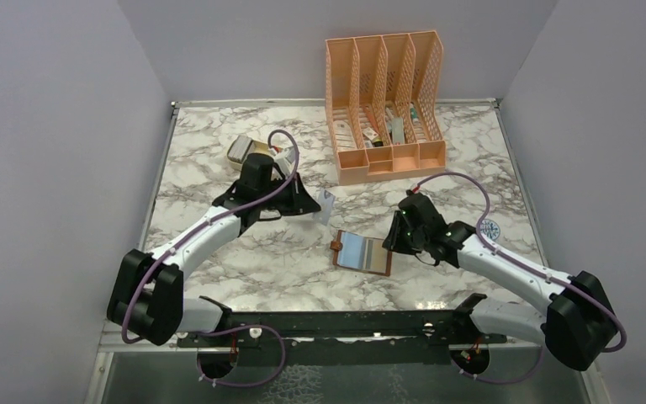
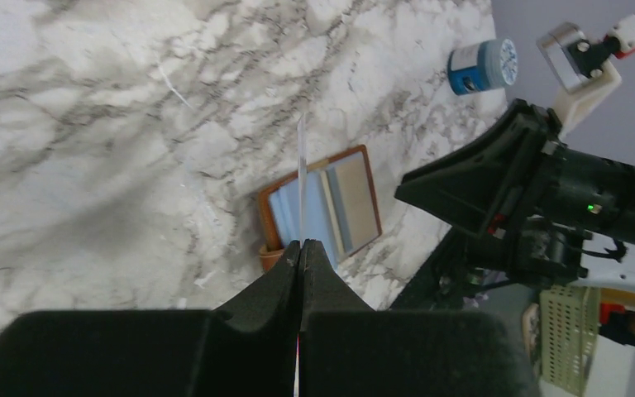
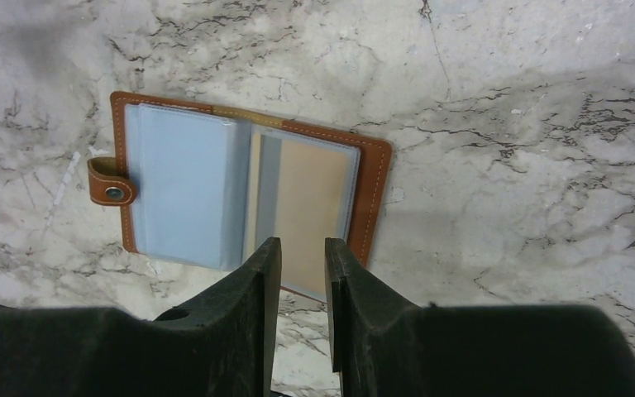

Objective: Put the credit cards into the card holder
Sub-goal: Insert the credit card into the card holder.

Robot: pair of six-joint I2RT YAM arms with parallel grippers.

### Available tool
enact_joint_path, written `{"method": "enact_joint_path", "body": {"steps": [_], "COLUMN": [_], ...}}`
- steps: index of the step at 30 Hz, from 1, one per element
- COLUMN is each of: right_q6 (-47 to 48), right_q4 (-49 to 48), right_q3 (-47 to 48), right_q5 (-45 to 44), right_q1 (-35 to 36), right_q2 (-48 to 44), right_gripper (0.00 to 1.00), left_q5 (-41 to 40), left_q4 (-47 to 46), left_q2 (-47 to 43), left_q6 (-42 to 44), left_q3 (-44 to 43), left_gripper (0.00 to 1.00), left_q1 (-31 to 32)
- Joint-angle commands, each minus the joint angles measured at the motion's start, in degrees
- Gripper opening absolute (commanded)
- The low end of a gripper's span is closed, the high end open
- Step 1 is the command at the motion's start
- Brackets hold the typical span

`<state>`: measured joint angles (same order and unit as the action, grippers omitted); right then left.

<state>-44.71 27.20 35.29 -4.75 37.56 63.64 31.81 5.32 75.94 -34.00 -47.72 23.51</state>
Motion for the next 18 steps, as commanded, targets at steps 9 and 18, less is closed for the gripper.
{"method": "enact_joint_path", "body": {"steps": [9,18], "right_q6": [0.9,0.9], "right_q4": [-2.9,-4.8], "right_q3": [-1.4,-2.8], "right_q5": [-2.1,-2.4], "right_q1": [0.4,0.4], "right_q2": [3.1,5.0], "right_gripper": [0.25,0.22], "left_q5": [0.9,-2.3], "left_q4": [-19.8,-21.7], "left_q2": [1.9,7.5], "left_q6": [-16.8,-18.1], "left_q3": [7.6,9.0], "left_gripper": [0.0,0.0], "left_q1": [12.8,17.5]}}
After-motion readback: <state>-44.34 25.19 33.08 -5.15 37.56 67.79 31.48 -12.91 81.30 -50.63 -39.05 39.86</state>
